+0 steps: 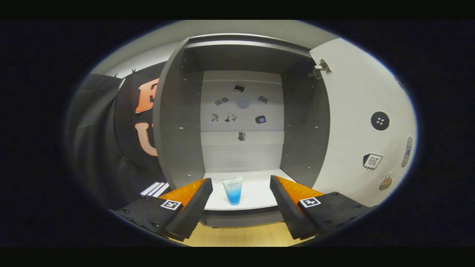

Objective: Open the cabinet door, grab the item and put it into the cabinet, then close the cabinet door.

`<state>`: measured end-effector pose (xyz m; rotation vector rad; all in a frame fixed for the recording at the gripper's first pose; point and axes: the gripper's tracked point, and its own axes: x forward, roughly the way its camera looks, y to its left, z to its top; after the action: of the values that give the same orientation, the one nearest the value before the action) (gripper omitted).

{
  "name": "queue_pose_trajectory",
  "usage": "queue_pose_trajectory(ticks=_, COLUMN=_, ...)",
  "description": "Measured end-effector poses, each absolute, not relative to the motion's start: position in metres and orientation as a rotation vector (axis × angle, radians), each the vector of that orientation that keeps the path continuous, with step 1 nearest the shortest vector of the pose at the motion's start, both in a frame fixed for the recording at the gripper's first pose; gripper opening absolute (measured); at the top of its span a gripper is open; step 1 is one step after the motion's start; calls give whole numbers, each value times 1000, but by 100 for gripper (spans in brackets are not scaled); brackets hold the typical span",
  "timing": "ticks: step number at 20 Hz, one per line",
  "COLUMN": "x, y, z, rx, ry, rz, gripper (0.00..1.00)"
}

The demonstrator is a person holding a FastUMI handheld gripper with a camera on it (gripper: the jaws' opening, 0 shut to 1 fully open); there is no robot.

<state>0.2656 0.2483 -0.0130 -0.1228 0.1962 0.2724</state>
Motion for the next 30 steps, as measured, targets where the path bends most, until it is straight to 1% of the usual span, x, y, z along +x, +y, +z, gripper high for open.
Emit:
queue_pose_trajectory(ticks=4, x=218, y=217, z=-3, rx=-119, ry=165, rz=217, gripper=98)
queue_pose_trajectory(ticks=14, x=112, y=116, z=5, rx=-88, ry=124, rz=60, gripper=98)
queue_pose_trajectory(ticks=22, x=59, y=18, z=21, rx=-59, ry=97, rz=-53, gripper=98)
queue_pose_trajectory(ticks=30, x=45, y=-99, z=24, rx=-39, ry=92, rz=-192, gripper=100)
